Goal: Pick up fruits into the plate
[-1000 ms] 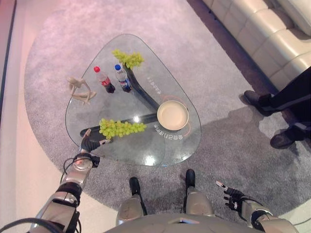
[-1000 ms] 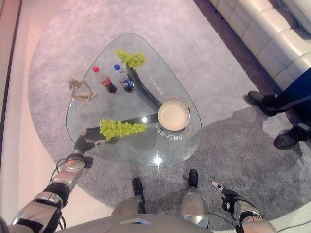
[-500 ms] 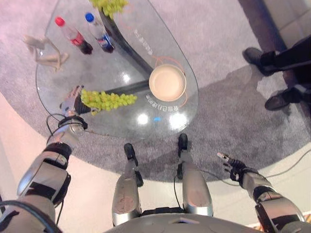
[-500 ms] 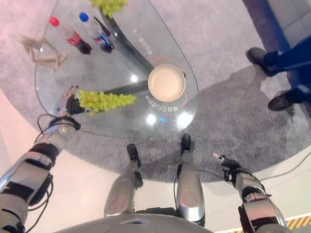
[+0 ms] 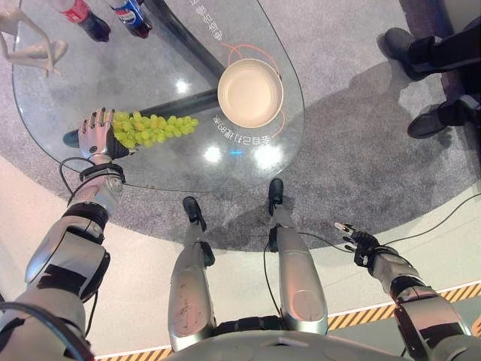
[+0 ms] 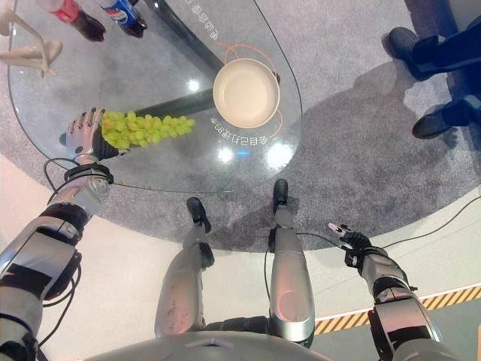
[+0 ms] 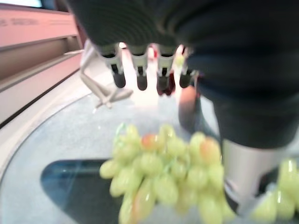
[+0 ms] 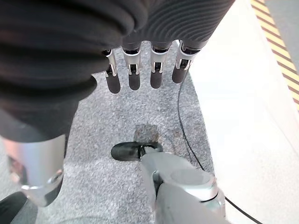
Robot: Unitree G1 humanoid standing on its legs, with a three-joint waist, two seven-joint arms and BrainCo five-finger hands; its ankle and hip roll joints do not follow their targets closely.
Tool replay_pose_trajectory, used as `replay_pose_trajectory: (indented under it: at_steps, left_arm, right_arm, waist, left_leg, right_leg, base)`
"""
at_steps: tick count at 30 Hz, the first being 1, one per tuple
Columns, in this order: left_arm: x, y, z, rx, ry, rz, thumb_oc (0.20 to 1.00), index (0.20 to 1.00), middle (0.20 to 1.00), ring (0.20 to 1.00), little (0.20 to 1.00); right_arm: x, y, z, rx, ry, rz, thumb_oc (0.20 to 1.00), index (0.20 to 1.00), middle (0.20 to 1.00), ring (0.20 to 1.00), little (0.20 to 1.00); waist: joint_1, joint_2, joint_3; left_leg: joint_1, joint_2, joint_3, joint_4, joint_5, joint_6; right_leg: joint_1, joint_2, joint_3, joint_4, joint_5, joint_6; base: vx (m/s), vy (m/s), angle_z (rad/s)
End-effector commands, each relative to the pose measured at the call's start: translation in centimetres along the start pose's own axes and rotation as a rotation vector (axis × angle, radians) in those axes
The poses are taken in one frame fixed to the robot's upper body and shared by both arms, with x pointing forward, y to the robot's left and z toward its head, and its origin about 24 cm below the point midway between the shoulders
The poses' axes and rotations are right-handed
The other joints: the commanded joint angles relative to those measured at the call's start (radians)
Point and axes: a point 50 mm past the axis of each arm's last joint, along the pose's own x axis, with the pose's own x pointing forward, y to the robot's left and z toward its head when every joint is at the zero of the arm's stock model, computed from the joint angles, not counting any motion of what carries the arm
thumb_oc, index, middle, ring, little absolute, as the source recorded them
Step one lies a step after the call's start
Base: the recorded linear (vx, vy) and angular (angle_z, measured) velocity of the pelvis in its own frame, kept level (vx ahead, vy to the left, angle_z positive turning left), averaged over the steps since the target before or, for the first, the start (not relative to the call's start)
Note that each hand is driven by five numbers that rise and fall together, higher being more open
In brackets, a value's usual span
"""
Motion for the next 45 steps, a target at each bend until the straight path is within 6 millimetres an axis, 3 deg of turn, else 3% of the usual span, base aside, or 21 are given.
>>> replay_pose_trajectory:
  at_steps: [1,16,23,29,41,45]
  left_arm:
    - [0.8,2.0,-3.1,0.139,0.098,0.060,1.000,1.000,1.000,1.000,1.000]
    - [0.2,1.9,-4.5,0.203,0.206,0.111,1.000,1.000,1.000,1.000,1.000]
    - [0.7,3.9,-4.8,0.089,0.272,0.308,1.000,1.000,1.000,1.000,1.000]
    - [1.7,5.7,-4.8,0.047,0.314,0.377,1.000,1.000,1.000,1.000,1.000]
    - [3.3,8.8,-4.3,0.106,0.304,0.454,1.000,1.000,1.000,1.000,1.000]
    - [3.5,8.5,-4.1,0.165,0.279,0.378,1.000,1.000,1.000,1.000,1.000]
  right_arm:
    - [-0.2,-0.9,0.5,-0.011,-0.013,-0.032,1.000,1.000,1.000,1.000,1.000]
    - [-0.2,-0.8,0.8,-0.028,-0.035,0.004,1.000,1.000,1.000,1.000,1.000]
    - [-0.4,-0.6,-1.0,-0.059,0.001,0.018,1.000,1.000,1.000,1.000,1.000]
    - [-0.5,-0.6,-1.9,-0.069,0.006,0.031,1.000,1.000,1.000,1.000,1.000]
    - [-0.4,0.5,-1.9,-0.053,-0.012,0.069,1.000,1.000,1.000,1.000,1.000]
    - [-0.4,0.6,-1.8,-0.045,-0.030,0.067,1.000,1.000,1.000,1.000,1.000]
  waist:
    - [-0.002,-0.043,-0.010]
    - [-0.025,-0.028,-0.010]
    - [-0.029,-0.031,-0.010]
    - [-0.030,-0.043,-0.010]
    - [-0.036,-0.066,-0.010]
    - [-0.041,-0.063,-0.010]
  left_leg:
    - [-0.138,-0.070,-0.018,0.152,-0.108,0.022]
    - [-0.270,-0.062,-0.008,0.263,-0.137,0.012]
    - [-0.325,-0.068,-0.019,0.298,-0.146,0.018]
    - [-0.354,-0.067,-0.030,0.322,-0.155,0.021]
    - [-0.406,-0.063,-0.049,0.372,-0.178,0.023]
    - [-0.426,-0.067,-0.055,0.388,-0.185,0.027]
  right_leg:
    - [-0.097,0.069,-0.014,0.158,-0.126,-0.034]
    - [-0.216,0.060,-0.018,0.222,-0.139,-0.046]
    - [-0.268,0.072,0.002,0.244,-0.145,-0.056]
    - [-0.292,0.075,0.009,0.259,-0.148,-0.059]
    - [-0.333,0.074,0.013,0.278,-0.140,-0.059]
    - [-0.352,0.075,0.020,0.288,-0.140,-0.059]
  base:
    - [0.00,0.000,0.00]
    - [0.00,0.015,-0.02]
    - [0.01,0.027,-0.01]
    - [0.00,0.003,-0.01]
    - [0.01,-0.015,0.00]
    - [0.00,0.000,0.00]
